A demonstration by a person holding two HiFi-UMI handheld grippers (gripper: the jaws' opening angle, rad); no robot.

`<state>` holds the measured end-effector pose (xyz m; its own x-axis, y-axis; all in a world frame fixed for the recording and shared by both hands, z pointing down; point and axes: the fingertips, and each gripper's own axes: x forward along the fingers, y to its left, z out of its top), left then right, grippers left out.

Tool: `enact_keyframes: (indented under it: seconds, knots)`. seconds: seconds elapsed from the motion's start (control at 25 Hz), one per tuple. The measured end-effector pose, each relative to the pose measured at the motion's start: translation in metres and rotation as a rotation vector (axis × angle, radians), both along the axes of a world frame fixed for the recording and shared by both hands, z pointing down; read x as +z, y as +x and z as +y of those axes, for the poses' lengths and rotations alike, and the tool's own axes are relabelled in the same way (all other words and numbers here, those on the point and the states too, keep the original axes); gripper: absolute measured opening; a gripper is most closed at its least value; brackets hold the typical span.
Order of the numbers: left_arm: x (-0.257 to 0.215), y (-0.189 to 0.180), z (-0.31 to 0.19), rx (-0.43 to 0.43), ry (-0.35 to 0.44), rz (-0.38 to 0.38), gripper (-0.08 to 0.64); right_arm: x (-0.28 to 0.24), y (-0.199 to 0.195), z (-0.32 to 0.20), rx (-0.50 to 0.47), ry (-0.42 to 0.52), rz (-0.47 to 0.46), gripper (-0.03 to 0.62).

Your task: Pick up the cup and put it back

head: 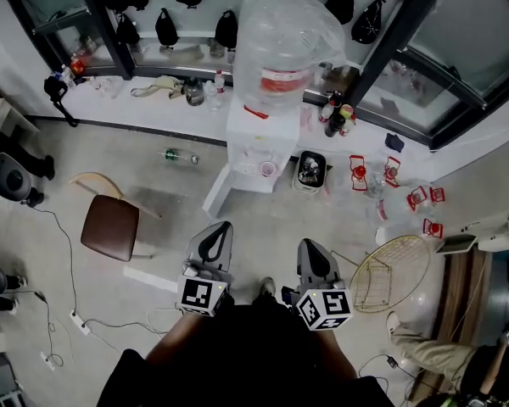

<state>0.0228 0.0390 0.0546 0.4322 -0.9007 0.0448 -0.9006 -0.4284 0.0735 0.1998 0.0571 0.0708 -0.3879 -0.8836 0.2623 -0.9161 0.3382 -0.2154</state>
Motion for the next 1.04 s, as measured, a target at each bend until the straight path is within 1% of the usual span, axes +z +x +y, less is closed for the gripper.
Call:
enact_keyframes:
  seconds: [0.28, 0.68, 0.88, 1.04]
  knots:
    - [0.0006, 0.0018, 0.0, 0.007, -0.007, -0.002, 0.008, 0.0004, 0.0011, -0.0029, -0.004, 0.003, 0.011, -0.006]
    - [-0.0006, 0.0021, -0.0019, 0.027, 0.015, -0.039, 0.008, 0.0001, 0.0036, -0.0072, 0.002, 0.001, 0.017, -0.006]
    - [-0.0018, 0.0014, 0.0017, 0.024, 0.013, -0.023, 0.008, 0.0009, 0.0002, -0.004, -0.004, 0.001, 0.017, -0.006]
    - [-0.0018, 0.0007, 0.0026, 0.032, 0.027, -0.053, 0.008, -0.0001, -0.0024, -0.0046, -0.011, 0.008, 0.014, -0.006]
